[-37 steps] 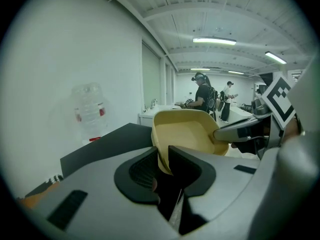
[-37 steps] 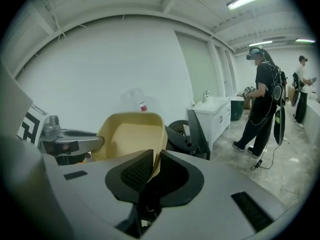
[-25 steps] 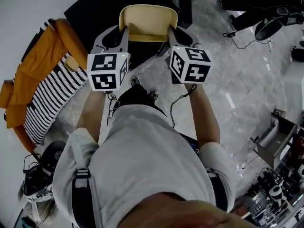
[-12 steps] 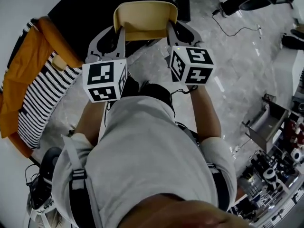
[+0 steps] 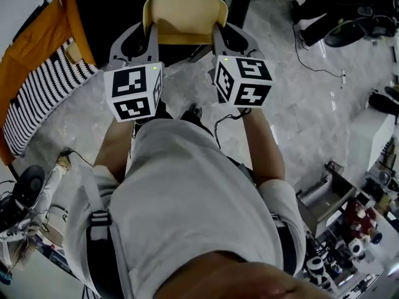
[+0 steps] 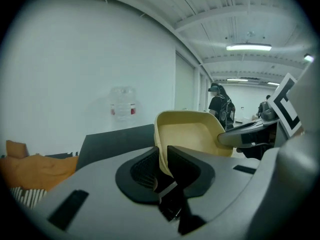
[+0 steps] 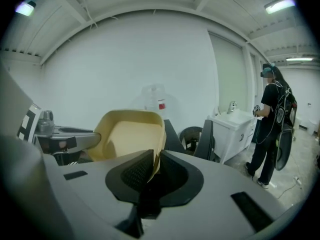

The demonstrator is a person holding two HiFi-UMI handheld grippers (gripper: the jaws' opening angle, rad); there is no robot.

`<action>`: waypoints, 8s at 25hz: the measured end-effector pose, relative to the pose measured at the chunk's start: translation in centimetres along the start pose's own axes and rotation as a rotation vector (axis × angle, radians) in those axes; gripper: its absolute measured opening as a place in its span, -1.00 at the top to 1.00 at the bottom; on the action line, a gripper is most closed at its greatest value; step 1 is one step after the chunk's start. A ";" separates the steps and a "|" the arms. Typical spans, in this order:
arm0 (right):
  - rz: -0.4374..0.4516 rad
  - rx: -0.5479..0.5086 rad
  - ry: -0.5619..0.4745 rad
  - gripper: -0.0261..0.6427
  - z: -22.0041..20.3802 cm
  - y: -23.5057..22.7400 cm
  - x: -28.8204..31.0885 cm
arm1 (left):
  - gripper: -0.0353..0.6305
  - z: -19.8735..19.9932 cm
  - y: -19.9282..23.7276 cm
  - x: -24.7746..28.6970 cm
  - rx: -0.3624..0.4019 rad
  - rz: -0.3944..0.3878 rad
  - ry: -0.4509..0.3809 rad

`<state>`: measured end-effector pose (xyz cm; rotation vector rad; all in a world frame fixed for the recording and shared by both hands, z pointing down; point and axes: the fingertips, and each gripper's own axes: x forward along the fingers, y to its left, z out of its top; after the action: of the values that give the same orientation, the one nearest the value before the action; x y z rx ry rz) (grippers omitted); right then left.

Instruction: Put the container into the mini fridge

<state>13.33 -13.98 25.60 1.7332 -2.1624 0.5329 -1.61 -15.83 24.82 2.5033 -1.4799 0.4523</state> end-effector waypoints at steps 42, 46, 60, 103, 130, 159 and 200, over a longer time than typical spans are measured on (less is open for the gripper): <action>0.241 -0.149 0.083 0.71 -18.0 1.3 1.6 | 0.70 -20.0 -3.4 -2.8 -0.062 0.255 0.123; 0.246 -0.183 0.070 0.72 -19.3 1.6 2.8 | 0.70 -22.3 -2.9 -2.2 -0.078 0.291 0.114; 0.228 -0.166 0.101 0.72 -26.9 1.1 7.5 | 0.70 -32.0 -2.7 0.9 -0.142 0.299 0.173; 0.094 -0.139 0.200 0.72 -37.6 -1.1 31.3 | 0.73 -43.6 8.3 18.6 -0.201 0.270 0.302; 0.152 -0.033 0.234 0.50 -36.7 0.4 36.5 | 0.71 -45.3 11.3 22.6 -0.294 0.236 0.408; 0.070 0.001 -0.039 0.81 -25.3 5.0 16.8 | 0.86 -30.7 2.1 9.0 -0.089 0.081 0.132; 0.406 -0.301 -0.494 0.81 -14.3 4.1 -27.2 | 0.86 -13.4 -25.8 -21.3 -0.055 0.235 -0.226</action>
<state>15.37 16.98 25.09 1.3658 -2.7830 -0.1601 9.26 18.24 29.31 2.4124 -1.8553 0.1631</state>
